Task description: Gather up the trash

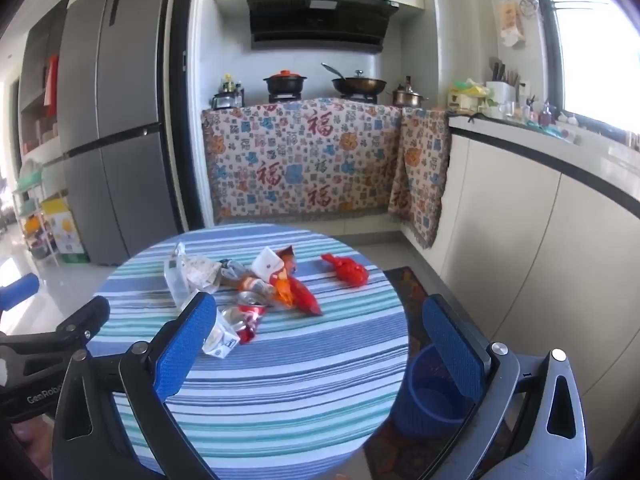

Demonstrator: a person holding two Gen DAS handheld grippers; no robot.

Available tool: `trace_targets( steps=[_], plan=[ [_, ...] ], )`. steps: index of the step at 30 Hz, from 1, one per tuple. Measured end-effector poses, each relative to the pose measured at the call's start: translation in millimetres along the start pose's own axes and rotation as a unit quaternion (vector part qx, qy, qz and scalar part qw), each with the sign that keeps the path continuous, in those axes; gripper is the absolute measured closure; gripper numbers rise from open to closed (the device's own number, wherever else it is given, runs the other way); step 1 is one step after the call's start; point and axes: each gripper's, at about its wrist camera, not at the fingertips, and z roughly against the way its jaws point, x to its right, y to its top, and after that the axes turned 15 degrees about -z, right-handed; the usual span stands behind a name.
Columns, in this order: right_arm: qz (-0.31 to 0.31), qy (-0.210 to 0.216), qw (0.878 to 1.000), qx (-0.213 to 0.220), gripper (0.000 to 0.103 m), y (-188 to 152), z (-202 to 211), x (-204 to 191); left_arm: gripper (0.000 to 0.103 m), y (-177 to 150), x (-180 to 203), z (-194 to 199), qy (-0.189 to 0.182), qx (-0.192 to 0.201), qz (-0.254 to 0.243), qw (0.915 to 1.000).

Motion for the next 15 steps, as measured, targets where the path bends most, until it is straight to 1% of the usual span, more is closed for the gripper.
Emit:
trace_targets(
  steps=[15],
  plan=[
    [0.003,0.002,1.000,0.001,0.000,2.7,4.2,0.3,0.000,-1.0,3.6,-0.6,-0.001,0.001,0.000,1.0000]
  ],
)
